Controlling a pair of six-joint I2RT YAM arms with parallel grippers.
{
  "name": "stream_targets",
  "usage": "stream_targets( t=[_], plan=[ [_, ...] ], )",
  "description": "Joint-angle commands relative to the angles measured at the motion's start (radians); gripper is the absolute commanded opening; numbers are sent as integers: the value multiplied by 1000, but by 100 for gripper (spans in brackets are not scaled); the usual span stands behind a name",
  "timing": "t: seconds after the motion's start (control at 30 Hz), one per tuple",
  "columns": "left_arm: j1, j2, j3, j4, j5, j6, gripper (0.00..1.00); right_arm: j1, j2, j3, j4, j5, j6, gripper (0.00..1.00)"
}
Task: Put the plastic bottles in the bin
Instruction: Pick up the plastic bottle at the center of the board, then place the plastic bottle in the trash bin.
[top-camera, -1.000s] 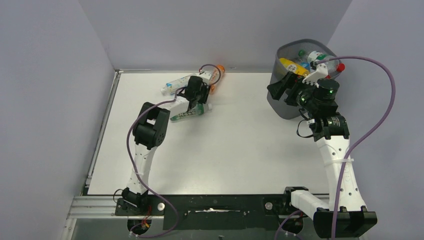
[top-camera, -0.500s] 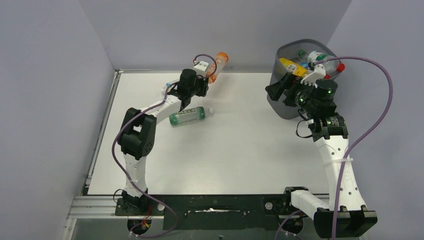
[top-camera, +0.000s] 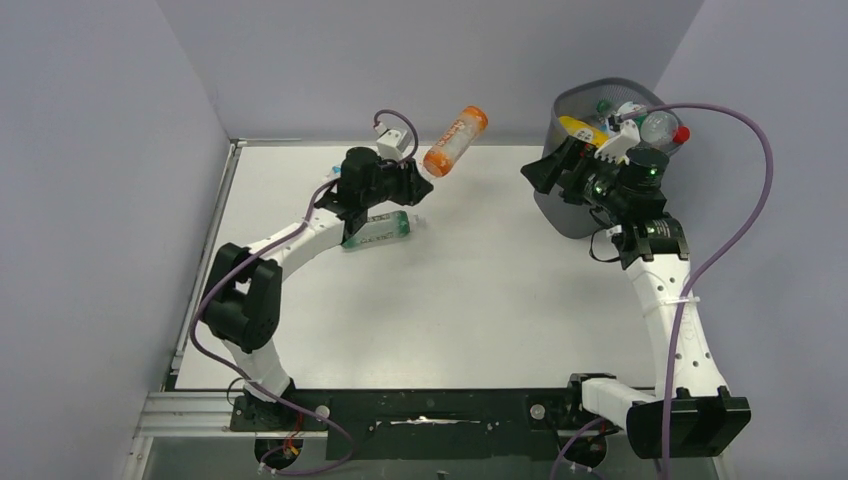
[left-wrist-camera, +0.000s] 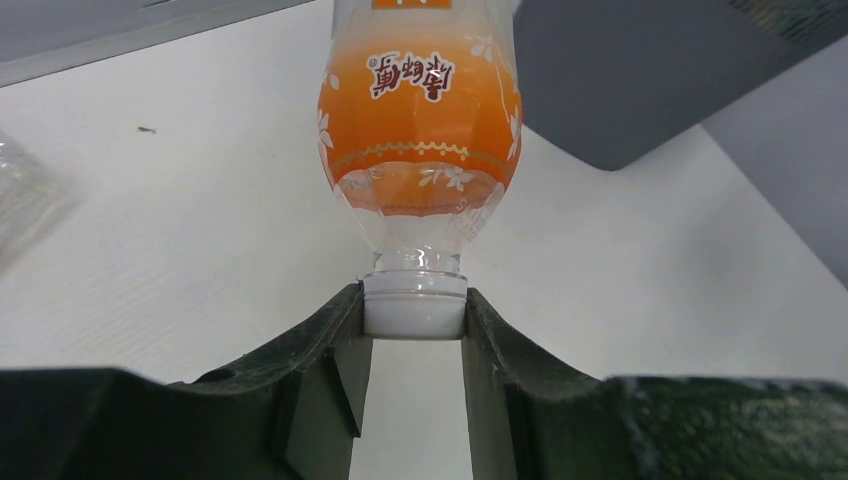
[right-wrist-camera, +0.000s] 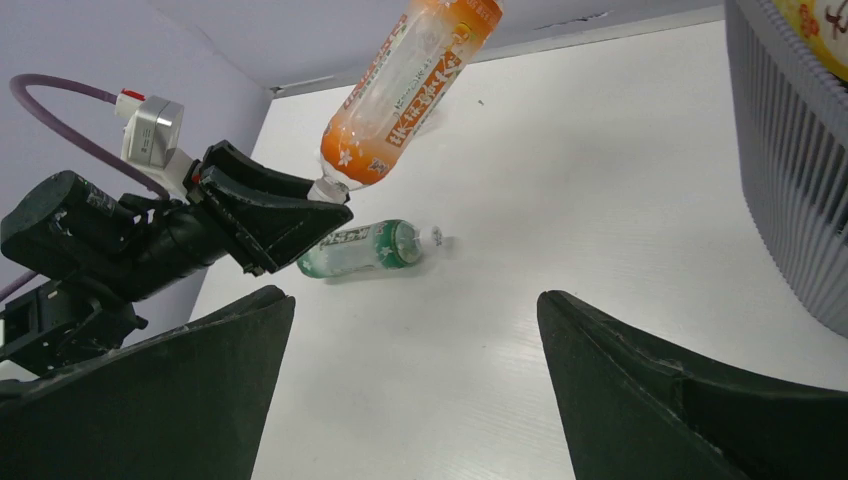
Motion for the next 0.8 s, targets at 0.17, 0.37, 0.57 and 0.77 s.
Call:
stream_targets(
  t=[0.17,0.37,0.57,0.77],
  plan=[
    [1,-178,-106,298,307,-286,32,-70,34,57,224,-216,146,98],
    [-12,-194,-178,522,443,-494,32,-145,58,15,394,-338,276,98],
    [-52,-187,-214,661,513,-629,32,-150,101,36,448,-364,311,98],
    [-109,-163,-208,701,538,-673,32,-146,129,38,468,-368,324,98]
  ],
)
